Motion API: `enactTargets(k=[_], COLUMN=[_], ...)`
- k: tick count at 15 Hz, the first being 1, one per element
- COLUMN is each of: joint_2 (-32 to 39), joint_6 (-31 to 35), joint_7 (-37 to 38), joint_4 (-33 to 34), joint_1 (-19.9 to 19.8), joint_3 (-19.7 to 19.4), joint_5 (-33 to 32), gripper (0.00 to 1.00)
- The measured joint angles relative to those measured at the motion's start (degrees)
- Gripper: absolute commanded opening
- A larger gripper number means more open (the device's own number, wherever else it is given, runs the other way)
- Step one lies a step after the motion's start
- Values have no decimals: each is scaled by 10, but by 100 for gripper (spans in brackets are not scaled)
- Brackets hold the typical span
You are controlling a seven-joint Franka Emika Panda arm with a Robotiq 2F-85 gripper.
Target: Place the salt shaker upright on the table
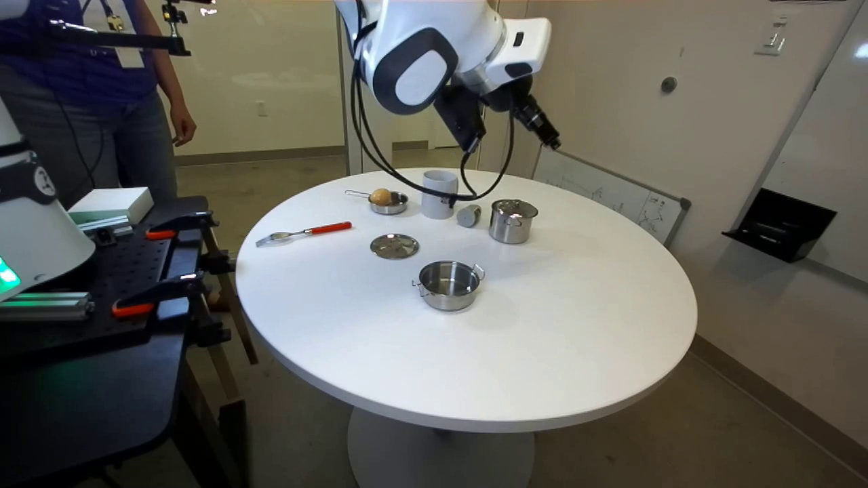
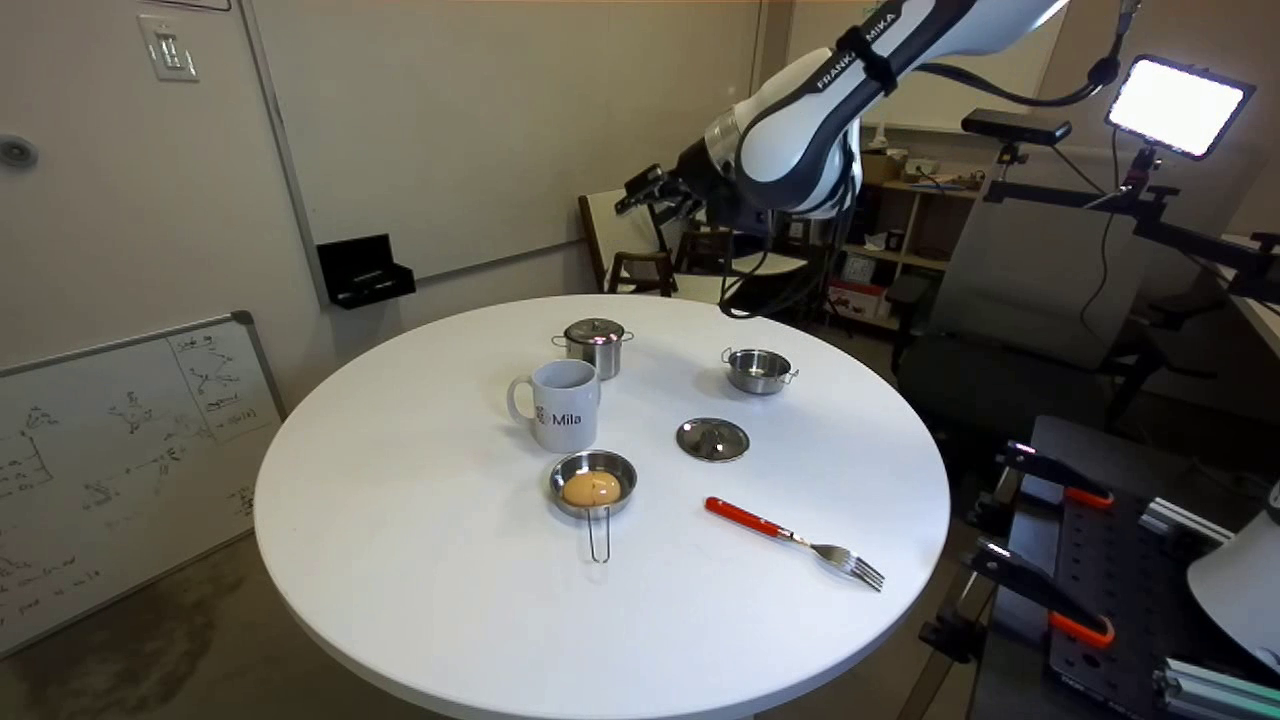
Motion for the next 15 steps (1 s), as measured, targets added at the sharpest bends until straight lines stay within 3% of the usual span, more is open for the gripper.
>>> enactTargets(k=[2,5,6,15], joint_2=[-33,-76,-83,-77], joint_6=[0,0,-3,-3], joint_7=[8,7,6,6], joint_4=[25,51,52,49], joint_1=[43,153,169,157], joint_3=[-54,-176,-192,-180], joint_5=[42,154,164,160], gripper=[100,100,100,100])
